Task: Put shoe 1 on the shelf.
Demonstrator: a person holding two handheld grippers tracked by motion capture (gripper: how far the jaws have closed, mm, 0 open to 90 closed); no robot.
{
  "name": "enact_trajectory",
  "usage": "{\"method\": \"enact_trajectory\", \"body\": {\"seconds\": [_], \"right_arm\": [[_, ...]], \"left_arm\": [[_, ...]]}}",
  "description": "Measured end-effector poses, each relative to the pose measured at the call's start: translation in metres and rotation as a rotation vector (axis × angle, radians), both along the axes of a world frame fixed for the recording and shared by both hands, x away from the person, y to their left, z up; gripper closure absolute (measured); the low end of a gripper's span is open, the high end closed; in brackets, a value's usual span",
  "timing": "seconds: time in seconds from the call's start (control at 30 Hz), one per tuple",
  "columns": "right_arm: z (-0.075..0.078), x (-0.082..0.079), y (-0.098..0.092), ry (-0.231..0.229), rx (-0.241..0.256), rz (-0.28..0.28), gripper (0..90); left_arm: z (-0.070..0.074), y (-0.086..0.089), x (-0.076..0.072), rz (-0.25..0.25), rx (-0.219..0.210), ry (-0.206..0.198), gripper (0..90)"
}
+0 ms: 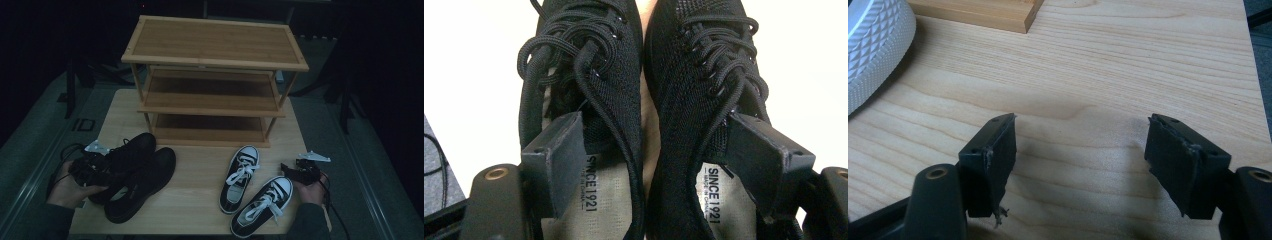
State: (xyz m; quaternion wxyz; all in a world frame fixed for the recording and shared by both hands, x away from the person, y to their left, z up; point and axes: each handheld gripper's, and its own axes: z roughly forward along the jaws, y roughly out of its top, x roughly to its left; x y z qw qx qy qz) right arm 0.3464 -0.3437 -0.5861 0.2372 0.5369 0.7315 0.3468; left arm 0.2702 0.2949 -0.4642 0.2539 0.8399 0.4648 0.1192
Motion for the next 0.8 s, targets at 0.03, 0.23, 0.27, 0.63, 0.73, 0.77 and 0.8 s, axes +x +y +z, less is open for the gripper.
{"method": "enact_trajectory", "body": {"seconds": [0.03,0.23,0.27,0.63,0.73,0.77,0.8], "right_arm": [[0.0,0.0,0.0,0.0,0.0,0.0,28.4],[0.0,0.0,0.0,0.0,-0.001,0.0,28.3],[0.0,0.0,0.0,0.0,-0.001,0.0,28.4],[0.0,0.0,0.0,0.0,0.0,0.0,28.3],[0.0,0.0,0.0,0.0,0.0,0.0,28.4],[0.0,0.0,0.0,0.0,-0.001,0.0,28.4],[0.0,0.0,0.0,0.0,-0.001,0.0,28.4]], "left_arm": [[0.0,0.0,0.0,-0.003,-0.002,0.002,26.8],[-0.005,-0.002,0.002,-0.011,0.002,0.022,26.6],[-0.006,-0.003,0.002,-0.016,0.006,0.028,26.1],[-0.015,-0.006,0.013,-0.047,0.021,0.09,47.5],[-0.018,-0.005,0.017,-0.045,0.001,0.116,52.6],[-0.018,-0.005,0.018,-0.047,0.003,0.123,53.8],[-0.018,-0.005,0.019,-0.046,0.002,0.131,54.3]]}}
